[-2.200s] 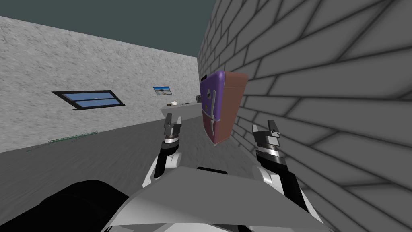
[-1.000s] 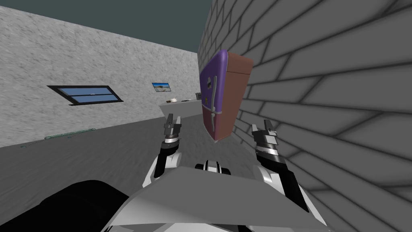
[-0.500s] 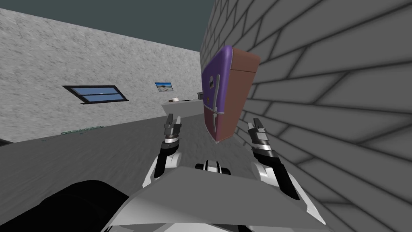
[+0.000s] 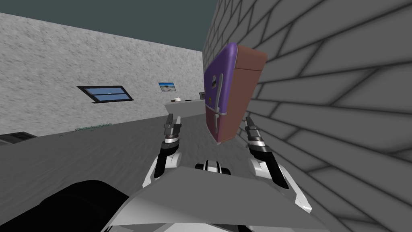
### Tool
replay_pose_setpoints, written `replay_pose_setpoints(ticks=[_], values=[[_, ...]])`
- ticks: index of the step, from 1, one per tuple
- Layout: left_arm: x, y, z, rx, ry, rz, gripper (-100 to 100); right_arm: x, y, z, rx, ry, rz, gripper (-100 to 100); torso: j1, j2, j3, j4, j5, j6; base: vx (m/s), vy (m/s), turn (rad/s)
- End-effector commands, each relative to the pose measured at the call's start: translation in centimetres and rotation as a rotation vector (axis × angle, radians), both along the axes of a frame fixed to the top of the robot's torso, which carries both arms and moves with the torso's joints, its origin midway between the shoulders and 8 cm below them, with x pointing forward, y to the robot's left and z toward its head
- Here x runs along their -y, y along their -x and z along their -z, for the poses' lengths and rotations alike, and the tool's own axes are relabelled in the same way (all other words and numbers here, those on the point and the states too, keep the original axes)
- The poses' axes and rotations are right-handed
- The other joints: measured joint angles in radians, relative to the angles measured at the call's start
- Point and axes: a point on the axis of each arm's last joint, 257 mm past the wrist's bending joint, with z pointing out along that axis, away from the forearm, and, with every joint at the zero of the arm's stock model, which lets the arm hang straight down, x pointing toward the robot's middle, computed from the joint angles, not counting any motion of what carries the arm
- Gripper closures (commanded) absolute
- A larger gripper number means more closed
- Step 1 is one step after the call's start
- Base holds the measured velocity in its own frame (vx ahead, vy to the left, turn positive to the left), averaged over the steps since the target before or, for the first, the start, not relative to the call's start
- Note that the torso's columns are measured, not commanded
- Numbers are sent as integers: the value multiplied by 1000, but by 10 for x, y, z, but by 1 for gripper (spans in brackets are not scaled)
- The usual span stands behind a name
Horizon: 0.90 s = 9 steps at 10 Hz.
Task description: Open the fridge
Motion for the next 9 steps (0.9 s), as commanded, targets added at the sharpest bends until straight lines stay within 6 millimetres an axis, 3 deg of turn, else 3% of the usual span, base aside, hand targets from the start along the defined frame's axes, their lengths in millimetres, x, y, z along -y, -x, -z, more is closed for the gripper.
replay_pose_setpoints(ticks=[1, 9], values=[[0, 0, 0, 0, 0, 0, 0, -9, -8, -2, 7, 79, 31, -100, 0, -1, 0, 0, 0, 0, 39, 8, 52], [0, 0, 0, 0, 0, 0, 0, -45, -34, -10, 47, 364, 149, -100, 0, 0, 0, 0, 0, 0, 43, 6, 77]])
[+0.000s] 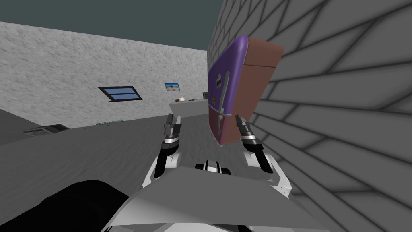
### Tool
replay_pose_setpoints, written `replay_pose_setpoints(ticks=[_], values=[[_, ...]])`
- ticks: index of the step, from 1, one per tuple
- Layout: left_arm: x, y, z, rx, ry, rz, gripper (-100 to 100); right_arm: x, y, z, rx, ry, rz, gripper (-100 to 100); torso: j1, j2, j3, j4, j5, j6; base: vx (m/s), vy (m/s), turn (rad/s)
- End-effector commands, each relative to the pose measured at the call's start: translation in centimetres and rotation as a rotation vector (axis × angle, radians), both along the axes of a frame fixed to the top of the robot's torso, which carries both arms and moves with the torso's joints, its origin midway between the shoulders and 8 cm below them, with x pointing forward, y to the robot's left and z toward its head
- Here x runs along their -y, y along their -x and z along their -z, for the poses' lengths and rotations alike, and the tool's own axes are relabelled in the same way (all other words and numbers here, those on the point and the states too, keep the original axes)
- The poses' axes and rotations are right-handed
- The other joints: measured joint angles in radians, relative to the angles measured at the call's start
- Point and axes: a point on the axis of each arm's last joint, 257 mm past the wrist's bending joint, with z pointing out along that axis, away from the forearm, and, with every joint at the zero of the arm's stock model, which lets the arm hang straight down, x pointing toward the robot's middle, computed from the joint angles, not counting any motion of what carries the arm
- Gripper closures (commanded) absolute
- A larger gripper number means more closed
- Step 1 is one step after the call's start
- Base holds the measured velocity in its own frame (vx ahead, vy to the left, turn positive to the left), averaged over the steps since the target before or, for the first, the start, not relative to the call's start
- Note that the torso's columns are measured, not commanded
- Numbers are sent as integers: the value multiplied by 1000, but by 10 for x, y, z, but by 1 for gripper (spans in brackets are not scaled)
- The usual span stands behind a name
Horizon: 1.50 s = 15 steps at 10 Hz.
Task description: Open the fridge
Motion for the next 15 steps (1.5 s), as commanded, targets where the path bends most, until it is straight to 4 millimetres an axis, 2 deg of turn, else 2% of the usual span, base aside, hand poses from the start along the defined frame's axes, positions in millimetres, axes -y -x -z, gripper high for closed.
replay_pose_setpoints(ticks=[1, 10, 15], values=[[0, 0, 0, 0, 0, 0, 0, -13, -12, -2, 17, 107, 45, -100, -1, 0, 0, 0, 0, 0, 45, 3, 106], [0, 0, 0, 0, 0, 0, 0, -47, -41, -3, 71, 435, 206, -100, 0, 0, 0, 0, 0, 0, 45, -5, 78], [0, 0, 0, 0, 0, 0, 0, -65, -67, 5, 89, 655, 310, -100, 0, 0, 0, 0, 0, 0, 39, -23, 68]])
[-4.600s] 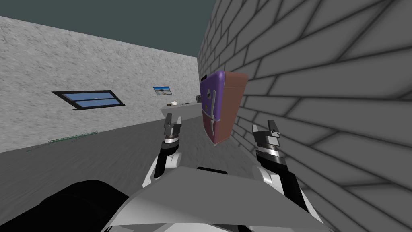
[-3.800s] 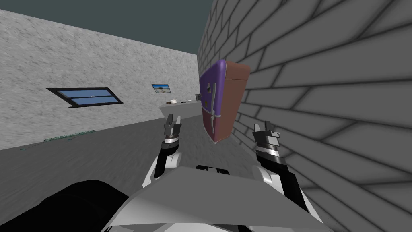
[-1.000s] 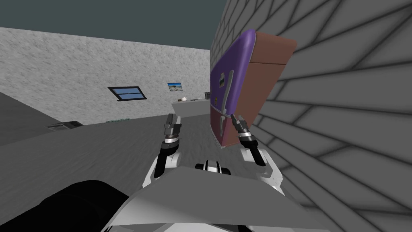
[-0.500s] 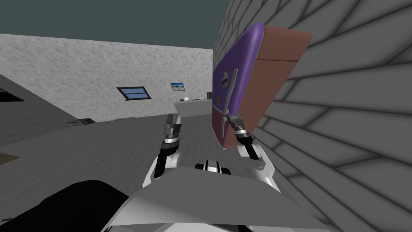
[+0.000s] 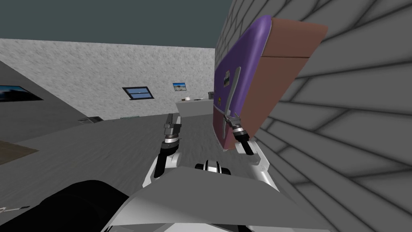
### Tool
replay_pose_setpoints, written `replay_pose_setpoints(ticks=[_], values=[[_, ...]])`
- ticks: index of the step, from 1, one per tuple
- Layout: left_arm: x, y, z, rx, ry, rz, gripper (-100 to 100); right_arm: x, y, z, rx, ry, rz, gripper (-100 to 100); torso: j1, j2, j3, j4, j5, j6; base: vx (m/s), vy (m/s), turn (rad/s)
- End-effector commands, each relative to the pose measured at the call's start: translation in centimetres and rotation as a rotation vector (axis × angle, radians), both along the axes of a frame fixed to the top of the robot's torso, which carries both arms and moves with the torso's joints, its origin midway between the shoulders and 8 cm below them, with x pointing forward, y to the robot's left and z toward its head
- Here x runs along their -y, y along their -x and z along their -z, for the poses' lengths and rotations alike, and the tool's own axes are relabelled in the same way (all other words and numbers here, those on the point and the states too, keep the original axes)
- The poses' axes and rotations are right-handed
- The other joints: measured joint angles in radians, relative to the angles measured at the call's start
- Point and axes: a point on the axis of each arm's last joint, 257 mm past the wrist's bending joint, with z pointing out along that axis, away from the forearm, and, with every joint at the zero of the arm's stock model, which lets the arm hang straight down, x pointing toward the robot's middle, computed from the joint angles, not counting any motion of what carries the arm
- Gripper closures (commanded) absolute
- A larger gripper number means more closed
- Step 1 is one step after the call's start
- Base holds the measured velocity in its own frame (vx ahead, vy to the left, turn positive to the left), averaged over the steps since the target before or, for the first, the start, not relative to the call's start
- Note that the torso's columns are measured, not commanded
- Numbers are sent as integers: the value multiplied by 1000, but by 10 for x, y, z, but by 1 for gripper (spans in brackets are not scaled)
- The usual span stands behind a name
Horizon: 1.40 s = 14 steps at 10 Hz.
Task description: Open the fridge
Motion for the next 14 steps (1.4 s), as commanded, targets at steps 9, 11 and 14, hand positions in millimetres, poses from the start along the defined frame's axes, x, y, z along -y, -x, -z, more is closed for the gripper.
replay_pose_setpoints(ticks=[9, 11, 14], values=[[0, 0, 0, 0, 0, 0, 0, -18, -49, 28, 19, 413, 217, -100, -1, 0, 0, 0, 0, 0, 30, -35, 54], [0, 0, 0, 0, 0, 0, 0, -18, -58, 35, 17, 489, 256, -100, 0, 0, 0, 0, 0, 0, 24, -41, 42], [0, 0, 0, 0, 0, 0, 0, -16, -76, 52, 9, 633, 328, -100, 0, 0, 0, 0, 0, 0, 20, -42, 45]])
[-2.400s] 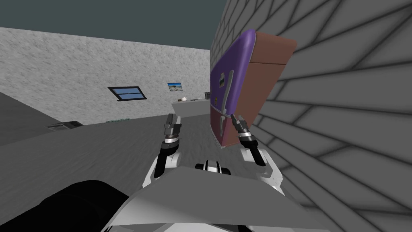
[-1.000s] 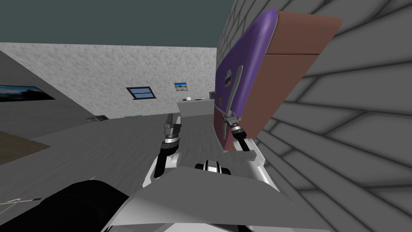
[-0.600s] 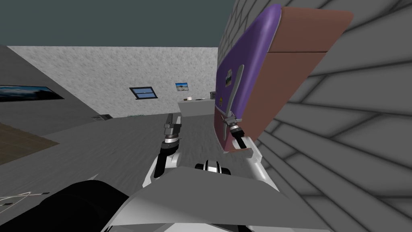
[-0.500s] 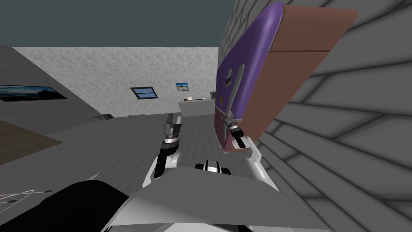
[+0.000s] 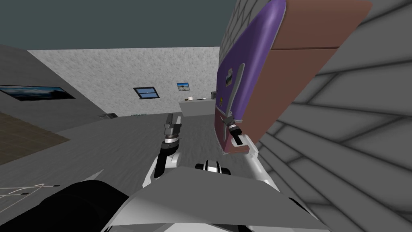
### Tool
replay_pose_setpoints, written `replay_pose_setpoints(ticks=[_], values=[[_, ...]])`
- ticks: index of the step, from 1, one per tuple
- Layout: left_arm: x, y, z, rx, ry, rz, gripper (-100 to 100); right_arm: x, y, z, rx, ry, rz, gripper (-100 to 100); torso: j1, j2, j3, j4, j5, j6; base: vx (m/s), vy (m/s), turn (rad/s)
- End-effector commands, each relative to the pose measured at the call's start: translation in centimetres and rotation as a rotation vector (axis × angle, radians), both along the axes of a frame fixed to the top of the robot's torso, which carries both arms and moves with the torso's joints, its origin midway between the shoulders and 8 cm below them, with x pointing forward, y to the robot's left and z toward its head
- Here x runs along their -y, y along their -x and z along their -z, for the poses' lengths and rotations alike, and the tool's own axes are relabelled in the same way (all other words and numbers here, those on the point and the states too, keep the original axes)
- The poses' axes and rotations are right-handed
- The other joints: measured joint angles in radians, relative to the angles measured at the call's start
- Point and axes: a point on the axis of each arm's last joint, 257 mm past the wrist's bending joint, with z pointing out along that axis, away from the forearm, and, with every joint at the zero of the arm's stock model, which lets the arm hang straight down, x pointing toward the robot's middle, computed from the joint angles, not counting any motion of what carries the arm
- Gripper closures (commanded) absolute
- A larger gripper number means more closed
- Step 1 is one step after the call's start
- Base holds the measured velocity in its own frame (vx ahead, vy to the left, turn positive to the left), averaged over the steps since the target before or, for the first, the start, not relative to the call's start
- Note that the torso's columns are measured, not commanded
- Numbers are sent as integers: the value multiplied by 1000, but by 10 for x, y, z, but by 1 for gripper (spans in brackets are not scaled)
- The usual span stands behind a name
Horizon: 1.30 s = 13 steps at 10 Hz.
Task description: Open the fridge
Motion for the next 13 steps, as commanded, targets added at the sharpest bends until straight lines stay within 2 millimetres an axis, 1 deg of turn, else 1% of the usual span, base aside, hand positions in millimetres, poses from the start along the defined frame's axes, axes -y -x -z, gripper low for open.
replay_pose_setpoints(ticks=[1, 2, 3, 5, 6, 8, 9, 13], values=[[0, 0, 0, 0, 0, 0, 0, 2, -10, 9, -2, 90, 46, -100, -1, 0, 0, 0, 0, 0, 17, -43, 30], [0, 0, 0, 0, 0, 0, 0, 4, -18, 17, -8, 158, 82, -100, 0, 0, 0, 0, 0, 0, 16, -51, 48], [0, 0, 0, 0, 0, 0, 0, 4, -18, 17, -7, 162, 83, -100, -1, 0, 0, 0, 0, 0, 14, -45, 25], [0, 0, 0, 0, 0, 0, 0, 10, -33, 32, -19, 285, 145, -100, 0, -1, 0, 0, 0, 0, 24, -52, 64], [0, 0, 0, 0, 0, 0, 0, 10, -33, 32, -14, 301, 151, -100, -1, -1, -1, 0, 0, 0, 14, -57, 21], [0, 0, 0, 0, 0, 0, 0, 17, -47, 45, -23, 421, 208, -100, 0, 0, 0, 0, 0, 0, 21, -62, 43], [0, 0, 0, 0, 0, 0, 0, 17, -47, 45, -20, 431, 212, -100, -1, -1, -1, 0, 0, 0, 18, -52, 22], [0, 0, 0, 0, 0, 0, 0, 35, -66, 62, -20, 652, 307, -100, -2, -5, -4, 0, 0, 0, 7, -50, 50]])
